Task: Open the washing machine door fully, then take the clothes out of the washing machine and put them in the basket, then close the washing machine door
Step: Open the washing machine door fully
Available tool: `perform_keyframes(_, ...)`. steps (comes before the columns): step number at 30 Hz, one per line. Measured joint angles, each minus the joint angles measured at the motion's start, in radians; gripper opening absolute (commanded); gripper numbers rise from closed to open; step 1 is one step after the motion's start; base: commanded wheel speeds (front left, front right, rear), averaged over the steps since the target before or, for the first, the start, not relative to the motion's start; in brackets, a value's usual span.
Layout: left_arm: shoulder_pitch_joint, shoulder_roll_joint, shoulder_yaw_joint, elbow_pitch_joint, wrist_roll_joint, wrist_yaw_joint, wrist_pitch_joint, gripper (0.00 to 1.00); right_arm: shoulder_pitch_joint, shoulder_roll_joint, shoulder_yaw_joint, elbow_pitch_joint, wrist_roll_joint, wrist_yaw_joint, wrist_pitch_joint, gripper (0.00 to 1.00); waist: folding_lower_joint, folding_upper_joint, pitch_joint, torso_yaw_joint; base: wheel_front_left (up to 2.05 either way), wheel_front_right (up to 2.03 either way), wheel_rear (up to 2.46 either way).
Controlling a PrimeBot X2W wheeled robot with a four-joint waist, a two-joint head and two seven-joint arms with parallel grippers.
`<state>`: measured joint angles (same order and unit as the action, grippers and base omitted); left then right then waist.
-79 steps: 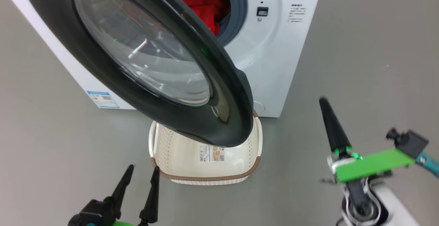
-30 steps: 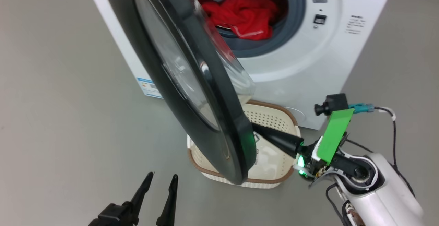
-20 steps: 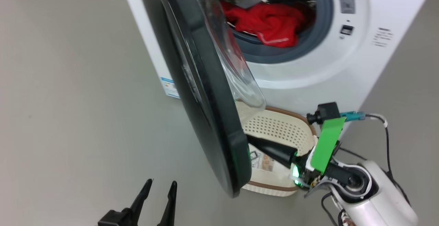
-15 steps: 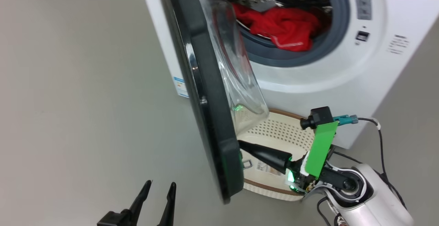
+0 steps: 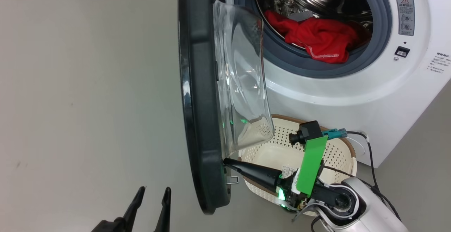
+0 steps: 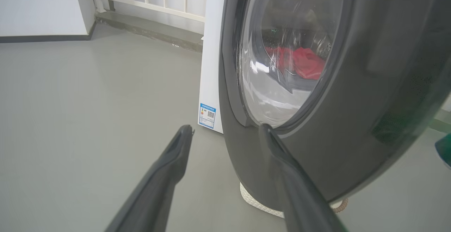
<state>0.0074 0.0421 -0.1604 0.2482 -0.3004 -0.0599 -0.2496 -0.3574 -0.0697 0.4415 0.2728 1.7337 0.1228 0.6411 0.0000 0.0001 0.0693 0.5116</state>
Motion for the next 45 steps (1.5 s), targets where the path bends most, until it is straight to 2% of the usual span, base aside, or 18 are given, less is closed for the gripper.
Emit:
perform_keyframes(10,0.002,0.000,0.009,-0.016,0.000,0.011,0.000,1.00,-0.019,0.000,0.032,0.004,0.007,0.000,-0.044,0.00,0.0000,-0.0001,0.006,0.005,0.00,0.00,0.00)
perform_keyframes(11,0.006,0.000,0.010,-0.017,0.000,0.011,0.000,1.00,-0.019,0.000,0.032,0.005,0.004,0.000,-0.049,0.04,0.0000,0.0000,0.005,0.005,0.00,0.00,0.00)
perform_keyframes(12,0.011,0.000,0.010,-0.017,0.000,0.011,0.000,1.00,-0.019,0.001,0.031,0.006,-0.003,0.000,-0.057,0.32,0.0000,0.0000,0.003,0.004,0.00,0.00,0.00)
perform_keyframes(13,0.013,0.000,0.010,-0.017,0.000,0.011,0.000,1.00,-0.019,0.002,0.030,0.007,-0.009,0.000,-0.066,0.50,0.0000,0.0000,0.002,0.003,0.00,0.00,0.00)
perform_keyframes(14,0.013,0.000,0.010,-0.017,0.000,0.011,0.000,1.00,-0.019,0.002,0.028,0.010,-0.014,0.000,-0.074,0.87,0.0000,0.0000,0.001,0.002,0.00,0.00,0.00)
perform_keyframes(15,0.013,0.000,0.010,-0.017,0.000,0.011,0.000,1.00,-0.019,0.002,0.026,0.012,-0.021,0.000,-0.080,1.00,0.0000,0.0000,0.000,0.001,0.00,0.00,0.00)
perform_keyframes(23,0.013,0.000,0.008,-0.013,0.000,0.011,0.000,1.00,0.002,0.005,-0.009,0.037,-0.119,0.000,-0.143,1.00,0.0000,0.0000,-0.012,-0.007,0.00,0.00,0.00)
perform_keyframes(33,0.013,0.000,0.009,-0.002,0.001,0.006,0.000,1.00,0.110,-0.028,-0.009,0.069,-0.199,0.000,-0.250,1.00,0.0000,0.0000,-0.034,-0.020,0.00,0.00,0.00)
perform_keyframes(45,0.016,0.000,0.015,0.002,0.002,0.005,0.000,1.00,0.194,-0.086,0.010,0.153,-0.264,0.000,-0.449,1.00,0.0000,0.0000,-0.040,-0.042,0.00,0.00,0.00)
